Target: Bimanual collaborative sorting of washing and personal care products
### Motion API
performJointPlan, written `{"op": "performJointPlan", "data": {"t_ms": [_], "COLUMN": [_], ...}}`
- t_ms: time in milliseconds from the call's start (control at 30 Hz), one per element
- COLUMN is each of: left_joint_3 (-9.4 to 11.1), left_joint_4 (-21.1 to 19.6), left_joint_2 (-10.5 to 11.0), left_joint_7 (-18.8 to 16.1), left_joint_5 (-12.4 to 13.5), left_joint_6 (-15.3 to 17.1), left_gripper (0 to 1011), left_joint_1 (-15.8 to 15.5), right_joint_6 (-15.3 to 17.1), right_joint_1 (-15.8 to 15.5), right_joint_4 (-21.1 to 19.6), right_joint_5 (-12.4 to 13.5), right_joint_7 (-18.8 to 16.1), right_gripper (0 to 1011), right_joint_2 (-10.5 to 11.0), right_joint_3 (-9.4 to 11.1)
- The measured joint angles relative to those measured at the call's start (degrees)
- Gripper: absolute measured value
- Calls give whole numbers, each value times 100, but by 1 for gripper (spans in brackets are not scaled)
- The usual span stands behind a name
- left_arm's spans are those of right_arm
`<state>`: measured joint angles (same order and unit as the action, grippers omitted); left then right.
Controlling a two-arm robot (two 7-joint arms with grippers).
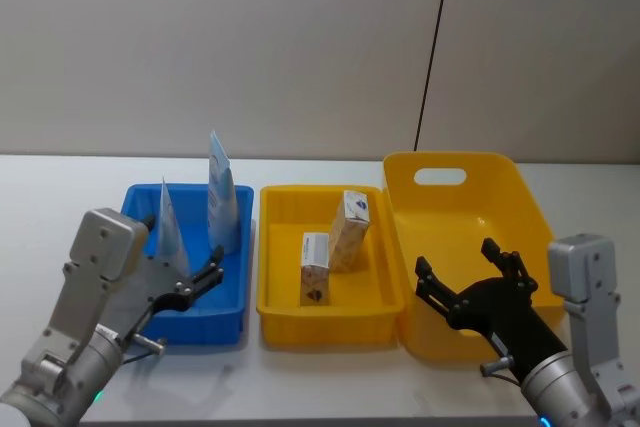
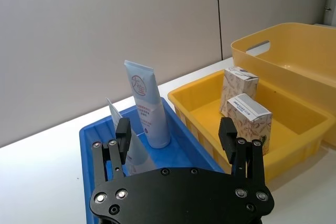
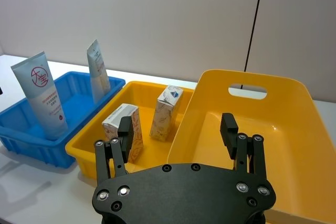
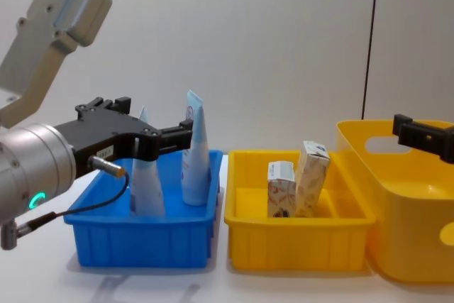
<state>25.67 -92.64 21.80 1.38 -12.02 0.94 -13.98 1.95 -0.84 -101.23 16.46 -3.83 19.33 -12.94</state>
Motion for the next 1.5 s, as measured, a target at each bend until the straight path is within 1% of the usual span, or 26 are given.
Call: {"op": "performJointPlan", "data": {"t_ms": [200, 333, 433, 600, 767, 933, 1067, 1167, 1200, 1400, 1433, 1500], "left_joint_3": [-112, -209, -324, -444, -536, -590, -606, -607, -607, -590, -590, -584], "left_joint_4": [48, 51, 45, 65, 204, 465, 738, 949, 949, 1435, 1435, 1596], "left_joint_2": [-21, -34, -40, -47, -83, -142, -201, -244, -244, -357, -357, -394], "left_joint_7": [88, 94, 78, 56, 61, 144, 266, 367, 367, 618, 618, 685], "left_joint_5": [-180, -294, -390, -494, -569, -635, -678, -702, -702, -743, -743, -755], "left_joint_6": [110, 192, 267, 351, 396, 419, 423, 423, 423, 396, 396, 375], "left_gripper": [1001, 1001, 1001, 1001, 1001, 1001, 1001, 1001, 1001, 1001, 1001, 1001], "left_joint_1": [-4, 50, 132, 201, 183, 48, -133, -262, -262, -584, -584, -682], "right_joint_6": [0, 0, 0, 0, 0, 0, 0, 0, 0, 0, 0, 0], "right_joint_1": [0, 0, 0, 0, 0, 0, 0, 0, 0, 0, 0, 0], "right_joint_4": [0, 0, 0, 0, 0, 0, 0, 0, 0, 0, 0, 0], "right_joint_5": [0, 0, 0, 0, 0, 0, 0, 0, 0, 0, 0, 0], "right_joint_7": [0, 0, 0, 0, 0, 0, 0, 0, 0, 0, 0, 0], "right_gripper": [1003, 1003, 1003, 1003, 1003, 1003, 1003, 1003, 1003, 1003, 1003, 1003], "right_joint_2": [0, 0, 0, 0, 0, 0, 0, 0, 0, 0, 0, 0], "right_joint_3": [0, 0, 0, 0, 0, 0, 1, 0, 0, 1, 1, 0]}}
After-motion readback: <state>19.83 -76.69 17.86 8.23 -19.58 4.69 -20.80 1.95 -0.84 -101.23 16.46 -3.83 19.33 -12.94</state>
